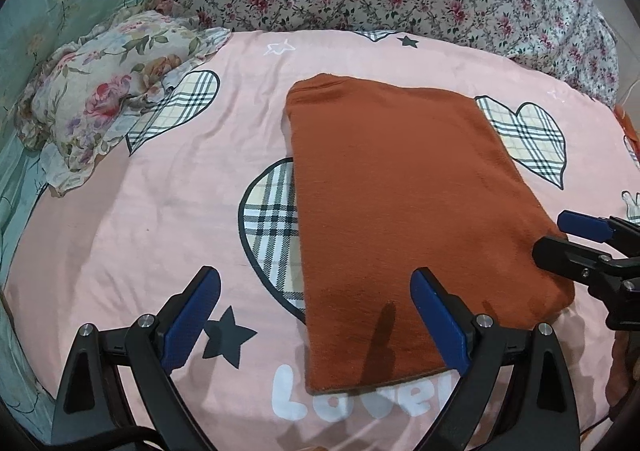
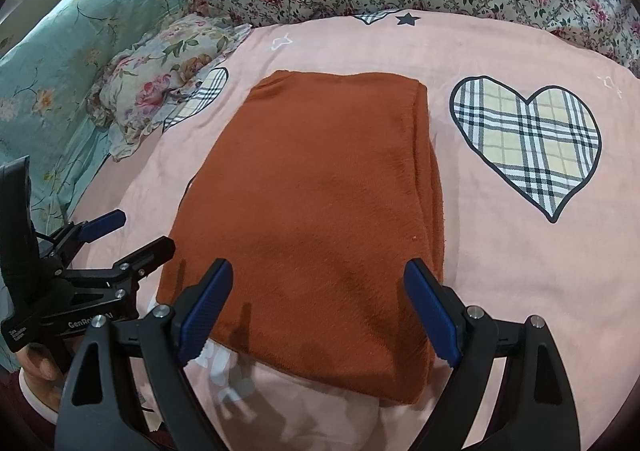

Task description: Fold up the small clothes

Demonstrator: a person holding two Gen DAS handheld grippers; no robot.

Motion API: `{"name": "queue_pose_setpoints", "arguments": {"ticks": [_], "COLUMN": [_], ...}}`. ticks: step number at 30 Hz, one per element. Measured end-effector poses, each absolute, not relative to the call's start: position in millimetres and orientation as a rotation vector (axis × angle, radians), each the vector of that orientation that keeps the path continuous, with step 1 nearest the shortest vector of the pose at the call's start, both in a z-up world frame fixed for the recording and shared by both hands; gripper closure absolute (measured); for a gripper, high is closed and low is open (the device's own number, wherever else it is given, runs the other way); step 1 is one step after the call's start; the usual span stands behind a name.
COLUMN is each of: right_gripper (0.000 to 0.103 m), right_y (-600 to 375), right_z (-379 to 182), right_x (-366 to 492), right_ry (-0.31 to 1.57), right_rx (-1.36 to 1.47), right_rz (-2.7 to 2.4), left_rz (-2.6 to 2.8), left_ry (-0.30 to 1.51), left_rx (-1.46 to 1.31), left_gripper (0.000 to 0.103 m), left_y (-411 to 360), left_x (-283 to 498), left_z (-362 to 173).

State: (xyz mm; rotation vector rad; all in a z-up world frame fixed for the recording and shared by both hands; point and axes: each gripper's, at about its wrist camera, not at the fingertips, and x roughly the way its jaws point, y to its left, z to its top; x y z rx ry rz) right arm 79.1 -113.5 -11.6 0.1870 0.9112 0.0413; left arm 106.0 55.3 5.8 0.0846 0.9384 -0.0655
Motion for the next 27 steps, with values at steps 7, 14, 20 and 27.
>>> {"name": "queue_pose_setpoints", "arguments": {"ticks": [7,14,20,27], "right_gripper": [0.015,0.015,0.015,0.015], "right_y": [-111,-113,-112,-112], "right_z": [-12,-14,-17,-21], "right_x": [74,74,78,84], "right_ry": [0.903,0.903,0.905,0.912], "right_rx": [0.191,0.188,0.181,0.173], "right_rz": [0.026,0.025,0.028,0.036], "left_rz": [-0.074,-0.083,-0.083,-0.081], "left_ry": [0.937,0.939,0.948,0.961], "left_rx": [0.083,0.089,0.091,0.1], "left_gripper": [0.007,0.006,0.006,0.006], "left_y": [56,55,55,53], "left_x": [104,107,112,117], "left_z": [7,5,1,-5]}}
